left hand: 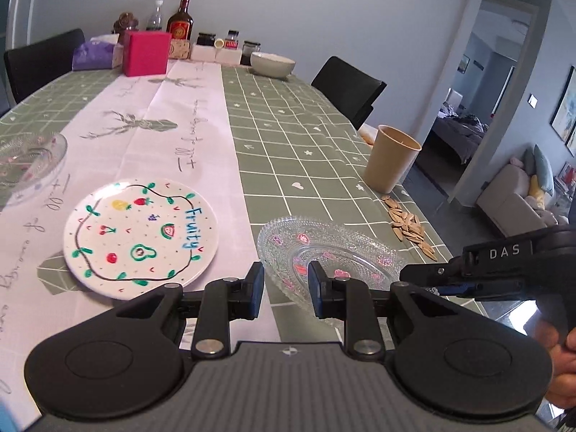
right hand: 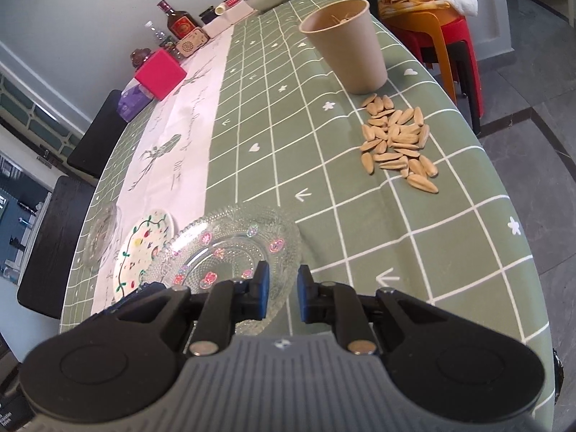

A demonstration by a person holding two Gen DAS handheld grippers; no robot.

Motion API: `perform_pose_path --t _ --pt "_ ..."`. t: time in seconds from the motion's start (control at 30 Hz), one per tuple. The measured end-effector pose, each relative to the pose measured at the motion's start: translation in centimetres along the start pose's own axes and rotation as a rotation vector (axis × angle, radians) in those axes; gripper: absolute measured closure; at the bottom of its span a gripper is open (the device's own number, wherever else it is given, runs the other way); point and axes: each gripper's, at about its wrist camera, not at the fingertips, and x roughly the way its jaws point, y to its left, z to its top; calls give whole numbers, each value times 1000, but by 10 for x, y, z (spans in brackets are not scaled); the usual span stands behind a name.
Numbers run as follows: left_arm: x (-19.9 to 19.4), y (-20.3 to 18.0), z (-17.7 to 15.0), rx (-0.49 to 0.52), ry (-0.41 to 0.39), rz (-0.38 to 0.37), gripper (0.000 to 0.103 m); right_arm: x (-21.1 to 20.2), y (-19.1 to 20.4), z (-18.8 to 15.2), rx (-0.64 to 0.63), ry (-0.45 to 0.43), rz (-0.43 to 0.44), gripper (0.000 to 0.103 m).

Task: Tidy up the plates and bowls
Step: 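Lift the clear glass plate and carry it toward the bowl stack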

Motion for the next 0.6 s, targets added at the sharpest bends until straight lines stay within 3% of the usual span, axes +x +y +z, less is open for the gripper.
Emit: perform_pose_path --t 0.2,0.4,0.5,0.6 --pt "-27 8 -7 -7 6 6 74 -11 6 -18 2 27 56 88" --pt "-55 14 -18 -33 -23 91 74 -17 24 -40 -22 63 121 88" --pt "-64 18 -28 -26 0 124 74 -16 35 -51 -59 90 126 88" --pt "-69 34 -42 -91 48 116 74 -12 42 -63 -90 122 122 88"
